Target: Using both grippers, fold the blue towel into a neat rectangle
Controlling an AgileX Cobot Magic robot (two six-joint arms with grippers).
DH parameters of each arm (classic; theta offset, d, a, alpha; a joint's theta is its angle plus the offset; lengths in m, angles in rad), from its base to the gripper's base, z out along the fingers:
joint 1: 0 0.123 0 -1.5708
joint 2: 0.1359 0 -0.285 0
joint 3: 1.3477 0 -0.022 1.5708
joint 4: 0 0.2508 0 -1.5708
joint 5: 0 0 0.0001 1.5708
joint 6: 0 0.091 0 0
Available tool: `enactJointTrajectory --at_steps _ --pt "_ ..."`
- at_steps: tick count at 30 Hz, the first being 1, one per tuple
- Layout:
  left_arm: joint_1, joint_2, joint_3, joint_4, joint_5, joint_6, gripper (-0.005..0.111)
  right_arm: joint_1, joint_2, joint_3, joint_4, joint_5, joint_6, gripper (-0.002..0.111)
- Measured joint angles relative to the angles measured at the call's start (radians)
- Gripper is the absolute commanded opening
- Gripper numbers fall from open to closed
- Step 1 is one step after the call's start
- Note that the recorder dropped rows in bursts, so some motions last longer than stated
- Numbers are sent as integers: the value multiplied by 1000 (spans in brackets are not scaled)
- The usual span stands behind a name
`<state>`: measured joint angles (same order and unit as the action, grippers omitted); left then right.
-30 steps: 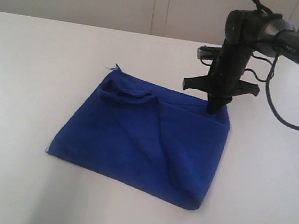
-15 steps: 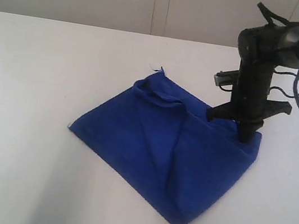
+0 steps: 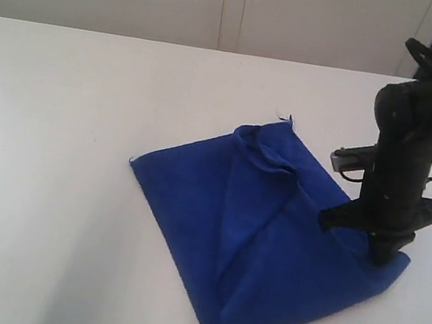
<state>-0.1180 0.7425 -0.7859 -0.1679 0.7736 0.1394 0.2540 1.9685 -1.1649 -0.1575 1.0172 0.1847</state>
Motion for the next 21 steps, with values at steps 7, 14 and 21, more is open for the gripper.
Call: enactJointTrajectory --at_steps 7,14,21 --pt "0 0 0 0 0 0 0 -2 -126 11 88 -71 30 0" --pt "0 0 0 0 0 0 0 114 -188 -114 187 -125 -20 0" --pt "0 0 0 0 0 0 0 311 -76 -263 294 -148 -80 0"
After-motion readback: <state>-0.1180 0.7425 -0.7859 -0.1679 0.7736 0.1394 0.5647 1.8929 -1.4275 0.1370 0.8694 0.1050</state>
